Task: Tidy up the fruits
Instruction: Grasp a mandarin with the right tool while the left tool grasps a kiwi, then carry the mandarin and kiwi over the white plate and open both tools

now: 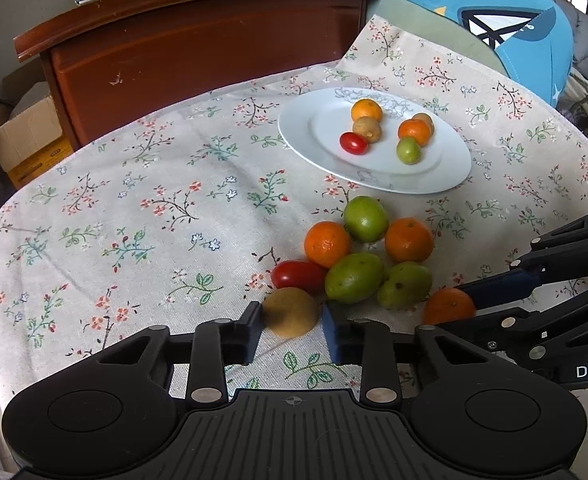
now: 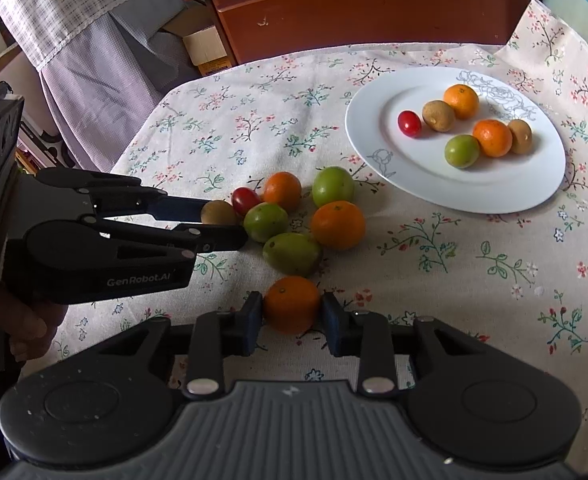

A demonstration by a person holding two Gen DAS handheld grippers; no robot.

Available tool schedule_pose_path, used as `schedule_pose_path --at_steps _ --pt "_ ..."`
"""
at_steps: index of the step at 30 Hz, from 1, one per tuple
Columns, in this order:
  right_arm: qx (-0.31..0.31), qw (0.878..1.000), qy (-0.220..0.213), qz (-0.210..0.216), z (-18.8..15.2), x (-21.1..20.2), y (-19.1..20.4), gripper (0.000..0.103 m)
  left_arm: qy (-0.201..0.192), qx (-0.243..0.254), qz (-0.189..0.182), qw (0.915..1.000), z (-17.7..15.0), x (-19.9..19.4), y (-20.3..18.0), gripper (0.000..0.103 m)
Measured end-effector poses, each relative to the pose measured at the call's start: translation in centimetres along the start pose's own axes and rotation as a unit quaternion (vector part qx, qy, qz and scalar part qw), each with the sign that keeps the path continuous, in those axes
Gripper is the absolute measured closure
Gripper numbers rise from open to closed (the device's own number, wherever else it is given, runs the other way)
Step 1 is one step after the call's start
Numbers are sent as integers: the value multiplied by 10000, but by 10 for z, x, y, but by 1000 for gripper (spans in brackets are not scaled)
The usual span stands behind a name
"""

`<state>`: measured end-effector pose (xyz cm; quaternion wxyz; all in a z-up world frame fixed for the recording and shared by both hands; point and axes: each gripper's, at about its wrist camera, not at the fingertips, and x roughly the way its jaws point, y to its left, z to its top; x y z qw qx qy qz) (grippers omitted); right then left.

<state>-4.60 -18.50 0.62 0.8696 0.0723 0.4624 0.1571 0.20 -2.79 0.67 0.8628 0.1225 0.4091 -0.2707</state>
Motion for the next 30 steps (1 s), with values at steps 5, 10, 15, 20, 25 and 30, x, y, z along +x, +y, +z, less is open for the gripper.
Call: schedule_pose_path --at_steps 5,10,15,20,25,30 --pt "33 10000 -13 17 1 -1 0 72 -23 -92 17 10000 1 -5 1 76" --pt "104 9999 -95 57 3 -6 -1 72 -132 -184 33 9997 5 -15 1 76" --pt "186 9994 -281 72 10 -15 -4 72 -380 -227 14 9990 15 -27 -2 76" --pt "350 9979 -551 17 22 -27 -14 72 -585 -272 -49 9979 27 -34 -9 76" --pt "560 9945 -877 -88 36 -42 -28 72 -770 -344 -165 9963 41 -38 -15 76" --pt "826 9895 -1158 -244 48 -55 -47 72 -909 -409 -255 9947 53 -38 -21 76"
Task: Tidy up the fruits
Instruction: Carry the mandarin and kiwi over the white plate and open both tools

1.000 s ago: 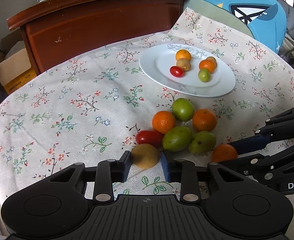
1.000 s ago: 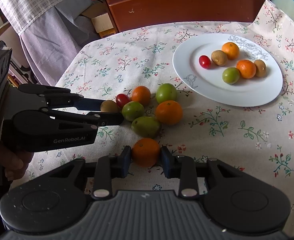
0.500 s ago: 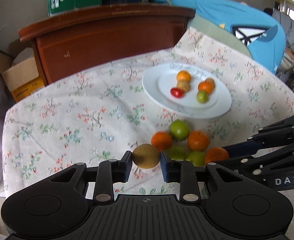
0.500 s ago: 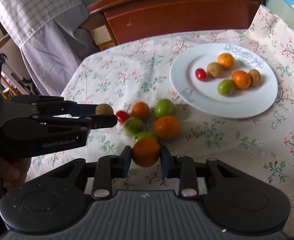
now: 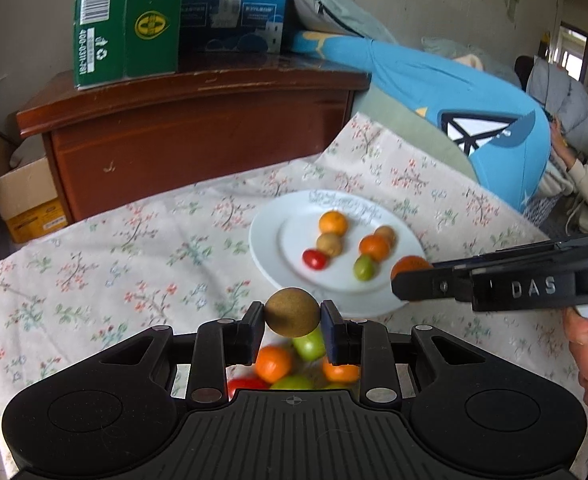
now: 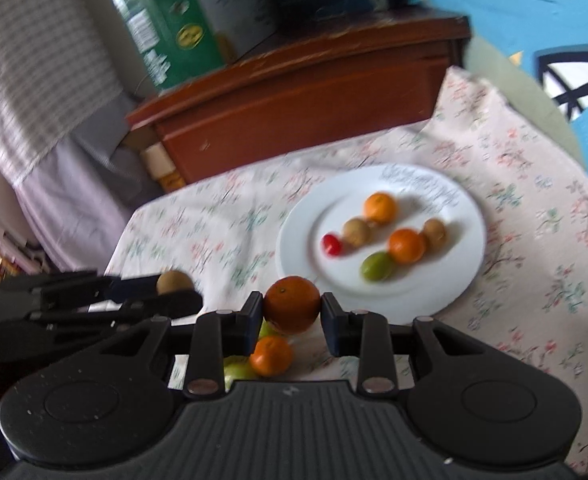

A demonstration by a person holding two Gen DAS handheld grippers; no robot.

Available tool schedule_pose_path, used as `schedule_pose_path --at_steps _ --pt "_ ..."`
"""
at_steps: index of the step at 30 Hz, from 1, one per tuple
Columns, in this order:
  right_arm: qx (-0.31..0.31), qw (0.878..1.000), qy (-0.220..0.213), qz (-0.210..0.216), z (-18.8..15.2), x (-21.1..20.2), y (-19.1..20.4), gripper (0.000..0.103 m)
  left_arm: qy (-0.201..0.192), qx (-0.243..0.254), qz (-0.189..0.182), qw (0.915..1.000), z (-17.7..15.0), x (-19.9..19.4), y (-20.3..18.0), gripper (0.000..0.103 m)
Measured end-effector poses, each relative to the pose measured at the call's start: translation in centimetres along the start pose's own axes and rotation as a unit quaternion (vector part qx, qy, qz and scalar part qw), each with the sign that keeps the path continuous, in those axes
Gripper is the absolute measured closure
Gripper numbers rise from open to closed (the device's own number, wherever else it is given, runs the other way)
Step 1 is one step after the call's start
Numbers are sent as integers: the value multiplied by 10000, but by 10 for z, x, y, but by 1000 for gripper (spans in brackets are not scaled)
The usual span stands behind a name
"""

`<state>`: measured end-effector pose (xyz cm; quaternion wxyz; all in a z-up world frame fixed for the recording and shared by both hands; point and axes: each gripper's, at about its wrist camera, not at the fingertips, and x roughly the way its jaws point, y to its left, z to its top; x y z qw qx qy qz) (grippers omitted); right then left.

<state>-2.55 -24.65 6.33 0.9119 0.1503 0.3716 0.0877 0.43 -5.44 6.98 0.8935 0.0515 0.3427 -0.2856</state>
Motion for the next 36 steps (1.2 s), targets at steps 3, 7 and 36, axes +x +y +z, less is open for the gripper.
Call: schedule_pose_path --at_steps 3,7,36 --pt "117 9998 -136 -90 8 -3 -9 72 -52 -88 -61 9999 7 5 -2 76" --pt "209 9993 -270 -158 18 -5 -17 72 -75 -95 -75 9999 12 13 -8 75" --pt "833 9951 -94 -520 47 60 -66 69 290 -440 -154 9985 19 93 -20 75"
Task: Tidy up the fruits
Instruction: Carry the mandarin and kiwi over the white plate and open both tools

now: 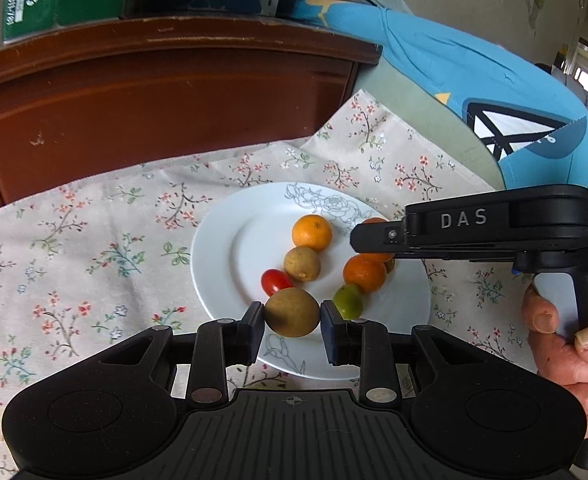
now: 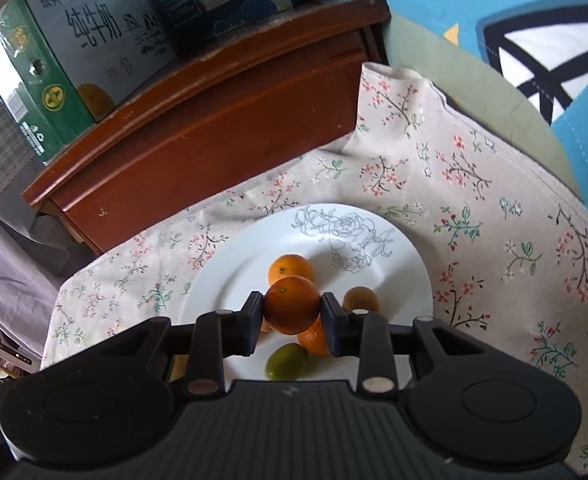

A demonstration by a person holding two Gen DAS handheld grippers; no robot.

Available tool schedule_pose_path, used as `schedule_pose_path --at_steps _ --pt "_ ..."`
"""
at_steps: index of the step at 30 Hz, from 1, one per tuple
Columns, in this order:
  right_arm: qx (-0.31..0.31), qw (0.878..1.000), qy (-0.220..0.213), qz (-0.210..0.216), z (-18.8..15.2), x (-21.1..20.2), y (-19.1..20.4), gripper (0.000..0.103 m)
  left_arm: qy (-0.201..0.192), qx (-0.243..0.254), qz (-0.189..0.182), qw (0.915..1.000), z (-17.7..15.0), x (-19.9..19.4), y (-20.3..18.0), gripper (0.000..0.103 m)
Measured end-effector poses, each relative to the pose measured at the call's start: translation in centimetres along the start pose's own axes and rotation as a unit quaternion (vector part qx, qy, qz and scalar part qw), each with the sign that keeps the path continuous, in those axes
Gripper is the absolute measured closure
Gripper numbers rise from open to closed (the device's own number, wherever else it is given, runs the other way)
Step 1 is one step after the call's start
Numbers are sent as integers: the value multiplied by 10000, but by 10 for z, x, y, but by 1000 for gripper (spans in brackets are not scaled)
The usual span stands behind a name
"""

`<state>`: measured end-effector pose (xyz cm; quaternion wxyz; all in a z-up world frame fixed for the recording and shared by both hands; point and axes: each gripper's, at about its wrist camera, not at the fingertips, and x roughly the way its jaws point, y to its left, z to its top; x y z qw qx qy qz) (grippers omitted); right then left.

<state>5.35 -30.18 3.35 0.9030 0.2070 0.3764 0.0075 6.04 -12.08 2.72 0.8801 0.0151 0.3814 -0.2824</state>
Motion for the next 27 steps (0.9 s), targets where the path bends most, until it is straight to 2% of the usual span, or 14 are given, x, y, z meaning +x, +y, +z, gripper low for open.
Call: schedule_pose_path --at_steps 4,5,6,8,11,14,18,27 --pt "79 10000 -34 3 0 1 -2 68 -9 50 39 10000 1 2 -5 73" --pt "87 10000 -42 10 1 0 -2 68 -18 44 33 10000 2 1 -6 66" --pt "103 9999 -57 22 2 -1 -2 68 -43 30 60 10000 2 -2 -6 55" --pt "129 9999 -95 38 2 -3 -2 68 -151 5 173 9997 5 -8 -7 42" --pt "141 9997 -172 37 5 -6 -2 67 -237 43 313 9992 9 -19 -6 37" --pt "163 9996 -209 75 6 -10 -1 66 -252 -11 487 9985 13 -32 -2 27" --pt "168 9995 -230 124 4 -15 1 61 -222 -16 653 9976 16 -50 4 26" --pt "-18 9996 -94 268 -12 -26 12 60 -121 -125 1010 9947 8 -81 21 25"
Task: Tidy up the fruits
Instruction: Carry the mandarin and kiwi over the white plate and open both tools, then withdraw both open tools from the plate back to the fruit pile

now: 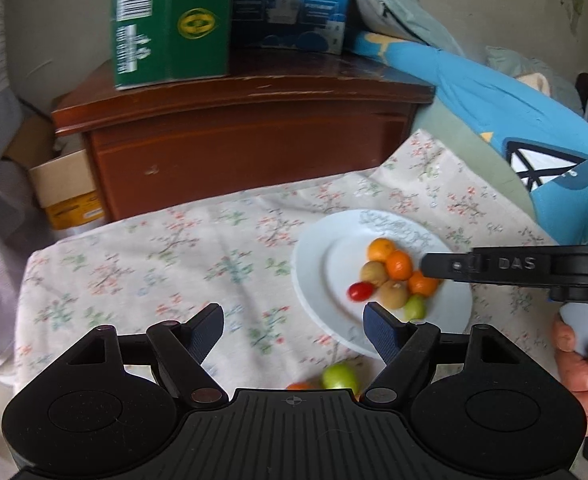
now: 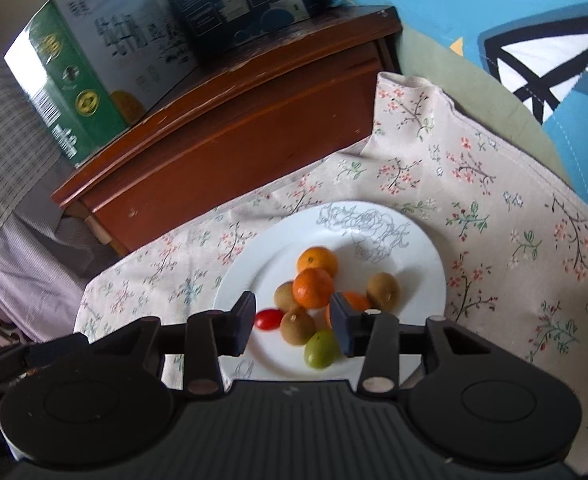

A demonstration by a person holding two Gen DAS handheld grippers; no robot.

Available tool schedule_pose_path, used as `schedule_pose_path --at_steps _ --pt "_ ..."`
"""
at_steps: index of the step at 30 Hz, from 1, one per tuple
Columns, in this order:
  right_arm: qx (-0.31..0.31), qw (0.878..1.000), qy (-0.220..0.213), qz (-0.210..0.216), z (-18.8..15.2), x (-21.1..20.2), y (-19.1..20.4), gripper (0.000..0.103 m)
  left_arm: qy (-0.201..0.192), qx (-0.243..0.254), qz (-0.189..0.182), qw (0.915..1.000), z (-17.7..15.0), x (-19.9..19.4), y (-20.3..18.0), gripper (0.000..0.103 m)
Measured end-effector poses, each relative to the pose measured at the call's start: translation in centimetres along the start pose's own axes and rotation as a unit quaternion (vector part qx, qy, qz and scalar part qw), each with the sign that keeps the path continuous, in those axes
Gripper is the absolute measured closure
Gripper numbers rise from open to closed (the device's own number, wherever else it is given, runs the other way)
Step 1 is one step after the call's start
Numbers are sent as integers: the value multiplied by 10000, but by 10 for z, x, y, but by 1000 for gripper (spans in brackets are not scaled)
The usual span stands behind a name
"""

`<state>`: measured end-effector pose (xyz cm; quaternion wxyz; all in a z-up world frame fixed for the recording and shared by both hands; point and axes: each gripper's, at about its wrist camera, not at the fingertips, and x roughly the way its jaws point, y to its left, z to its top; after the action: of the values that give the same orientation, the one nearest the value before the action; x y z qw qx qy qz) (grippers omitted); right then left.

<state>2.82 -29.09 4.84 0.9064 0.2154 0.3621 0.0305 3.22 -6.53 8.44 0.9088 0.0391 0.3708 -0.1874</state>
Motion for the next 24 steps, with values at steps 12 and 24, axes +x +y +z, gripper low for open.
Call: schedule_pose_path --at_steps 12,24 --pt "-15 9996 267 87 -29 -11 8 60 203 -236 186 9993 -28 -22 25 25" --pt "-166 9980 551 259 -58 -17 21 60 446 -219 196 9986 -65 -29 21 25"
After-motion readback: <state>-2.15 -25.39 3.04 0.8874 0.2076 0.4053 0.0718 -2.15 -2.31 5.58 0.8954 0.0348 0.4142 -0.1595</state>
